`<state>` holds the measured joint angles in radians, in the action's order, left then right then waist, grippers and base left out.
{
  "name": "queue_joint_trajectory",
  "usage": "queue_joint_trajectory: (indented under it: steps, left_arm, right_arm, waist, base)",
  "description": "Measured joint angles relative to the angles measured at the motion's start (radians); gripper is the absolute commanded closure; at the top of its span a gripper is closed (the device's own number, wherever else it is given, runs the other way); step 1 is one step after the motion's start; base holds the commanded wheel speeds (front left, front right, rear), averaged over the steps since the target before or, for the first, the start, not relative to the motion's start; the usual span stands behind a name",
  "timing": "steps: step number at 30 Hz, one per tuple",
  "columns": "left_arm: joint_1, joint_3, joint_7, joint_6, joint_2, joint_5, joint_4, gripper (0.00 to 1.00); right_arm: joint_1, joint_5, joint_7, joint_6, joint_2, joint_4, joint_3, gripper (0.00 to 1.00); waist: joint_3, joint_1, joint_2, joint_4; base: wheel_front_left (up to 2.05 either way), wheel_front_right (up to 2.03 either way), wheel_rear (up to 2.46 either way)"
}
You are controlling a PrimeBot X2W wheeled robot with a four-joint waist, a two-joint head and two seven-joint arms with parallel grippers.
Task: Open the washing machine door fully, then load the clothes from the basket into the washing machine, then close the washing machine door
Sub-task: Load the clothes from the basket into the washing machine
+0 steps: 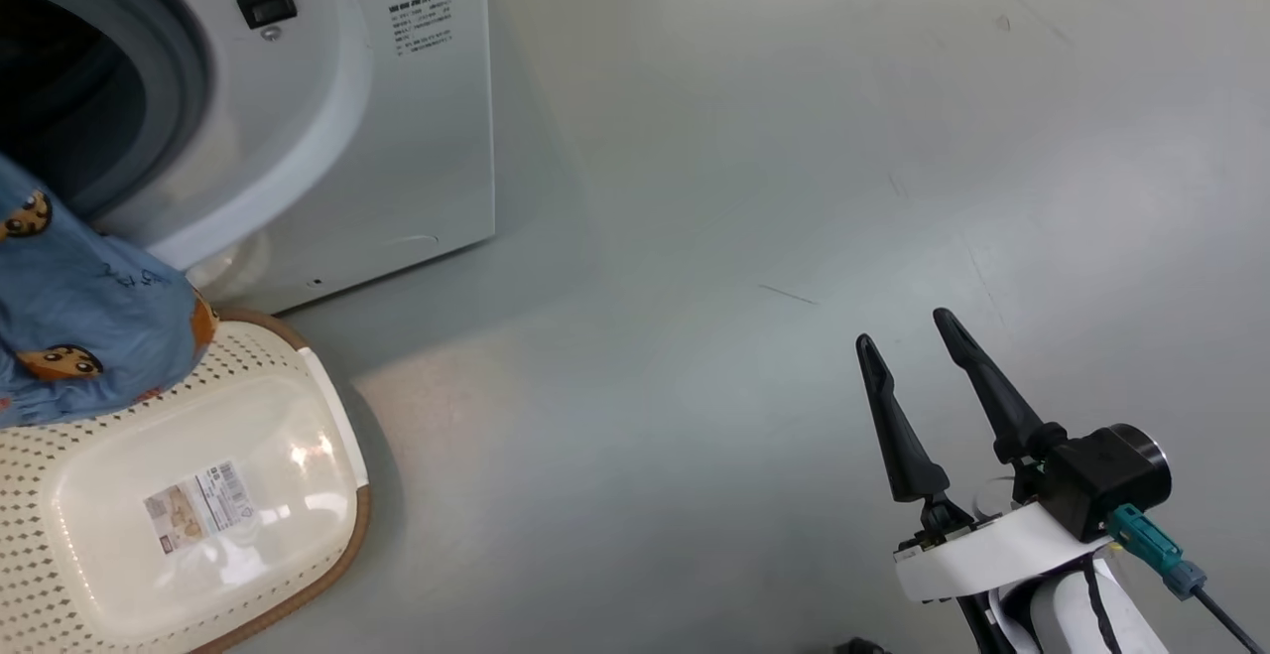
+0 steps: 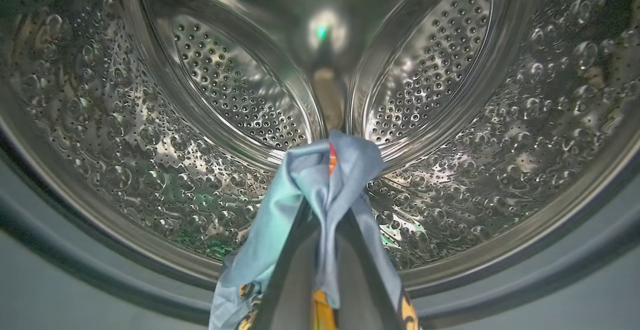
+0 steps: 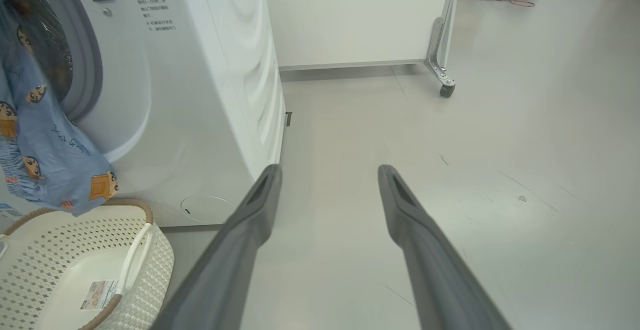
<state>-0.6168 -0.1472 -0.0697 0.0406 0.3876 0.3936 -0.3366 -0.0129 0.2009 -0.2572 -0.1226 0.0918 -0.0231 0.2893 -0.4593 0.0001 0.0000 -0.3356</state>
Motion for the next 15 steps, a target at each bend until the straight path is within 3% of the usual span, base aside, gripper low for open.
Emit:
queue_joint_trajectory:
  steps: [15]
  left_arm:
    - [-0.22,0.0,0.045,0.0,0.065,-0.042,-0.14,1.0]
  right_arm:
    - [-0.04,-0.009,0.0,0.0,-0.006,-0.006,0.009,0.0]
  waist:
    - [-0.185,0.0001,0.0,-0.03]
  base:
    - [0.0,0.0,0.0]
